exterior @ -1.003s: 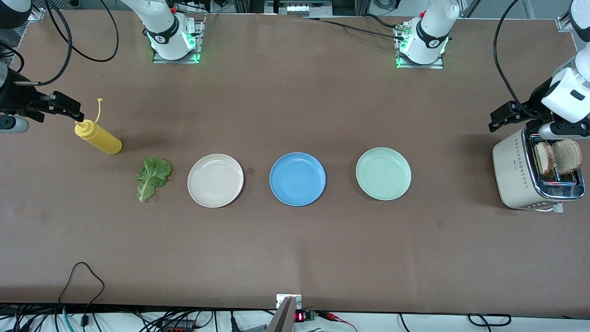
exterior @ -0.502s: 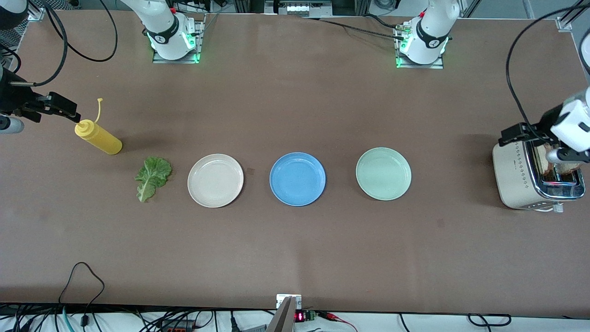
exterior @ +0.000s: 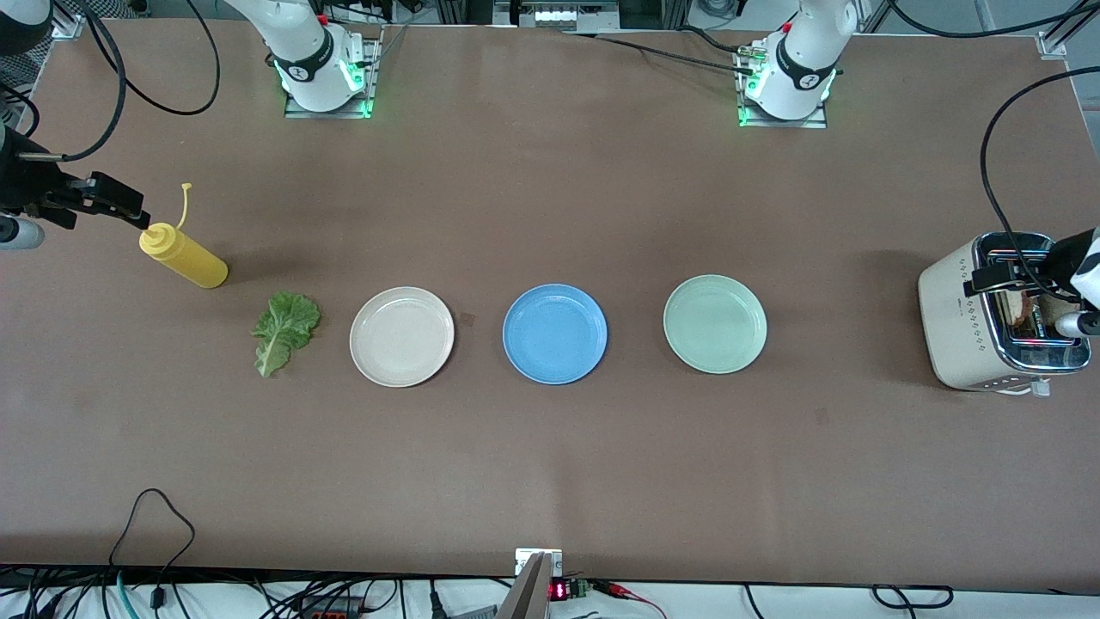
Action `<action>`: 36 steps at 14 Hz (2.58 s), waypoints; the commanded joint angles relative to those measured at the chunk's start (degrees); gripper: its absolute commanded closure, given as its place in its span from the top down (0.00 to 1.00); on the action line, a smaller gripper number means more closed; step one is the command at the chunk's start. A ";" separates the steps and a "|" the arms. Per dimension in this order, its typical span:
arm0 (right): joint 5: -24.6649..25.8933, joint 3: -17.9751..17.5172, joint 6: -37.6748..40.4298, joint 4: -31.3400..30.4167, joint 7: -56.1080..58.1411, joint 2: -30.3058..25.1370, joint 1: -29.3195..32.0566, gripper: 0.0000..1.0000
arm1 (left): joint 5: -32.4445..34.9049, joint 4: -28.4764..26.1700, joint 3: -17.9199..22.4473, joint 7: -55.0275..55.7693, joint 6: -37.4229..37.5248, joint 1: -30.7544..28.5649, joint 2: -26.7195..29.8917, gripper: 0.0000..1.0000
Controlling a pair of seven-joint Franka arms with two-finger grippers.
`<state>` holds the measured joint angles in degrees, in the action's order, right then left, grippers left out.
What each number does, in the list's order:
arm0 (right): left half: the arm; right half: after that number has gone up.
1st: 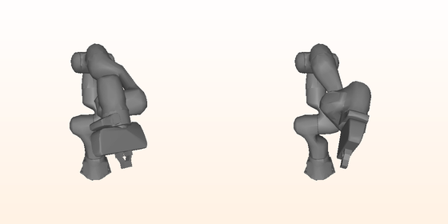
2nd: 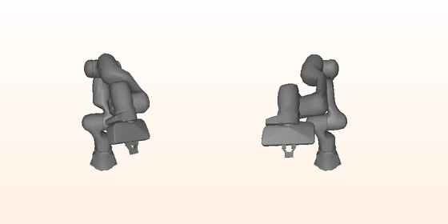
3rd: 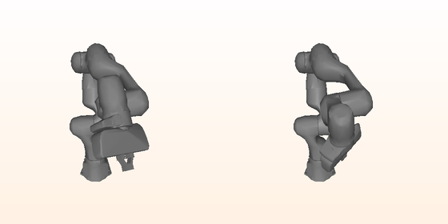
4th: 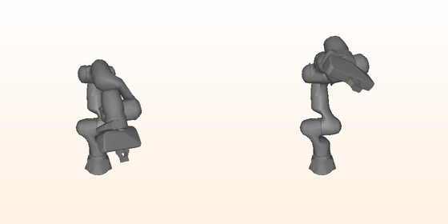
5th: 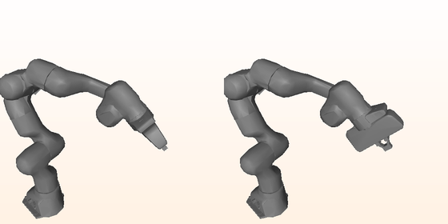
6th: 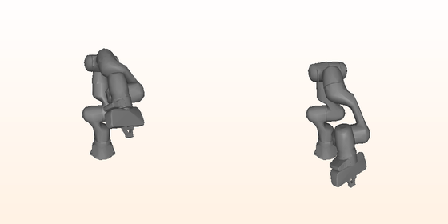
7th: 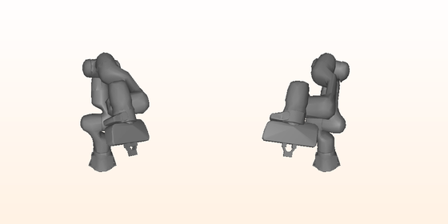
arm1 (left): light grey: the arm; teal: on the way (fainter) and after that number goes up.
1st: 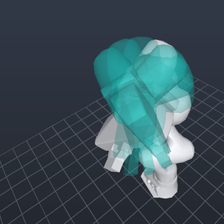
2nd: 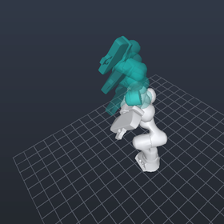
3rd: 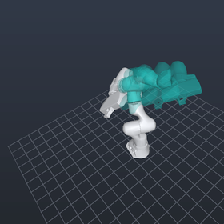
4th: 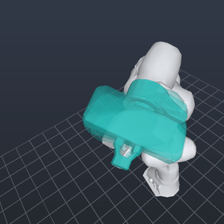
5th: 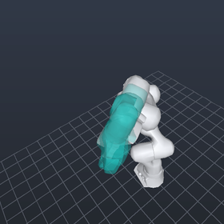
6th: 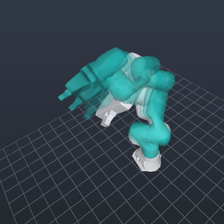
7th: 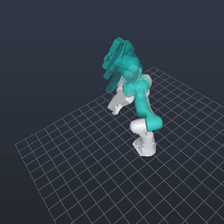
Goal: Make sandwich in blue plate with both arms
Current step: 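Reach the left gripper into the toaster and grasp a bread slice, then lift the bread with the left gripper while the right gripper grasps lettuce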
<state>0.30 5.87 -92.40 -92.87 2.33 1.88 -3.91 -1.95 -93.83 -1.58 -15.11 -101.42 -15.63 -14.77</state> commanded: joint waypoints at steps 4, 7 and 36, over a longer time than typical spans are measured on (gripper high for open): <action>-0.66 -0.16 -0.32 0.41 -0.40 0.75 0.40 1.00 | 0.10 2.78 -0.27 -8.97 -0.36 -5.46 -5.88 1.00; -0.39 -0.07 -0.15 0.33 -0.31 1.63 0.48 1.00 | 0.19 2.43 -0.18 -12.03 -0.18 -6.52 -6.76 1.00; 0.49 -0.42 -26.83 -4.40 -1.19 24.57 -0.04 1.00 | 7.83 21.23 -5.88 -14.34 24.05 -2.50 -8.96 0.01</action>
<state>0.39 5.69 -115.18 -94.37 2.07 26.60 -3.45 5.31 -75.44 -5.79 -29.11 -82.63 -20.88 -23.54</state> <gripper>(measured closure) 0.000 0.916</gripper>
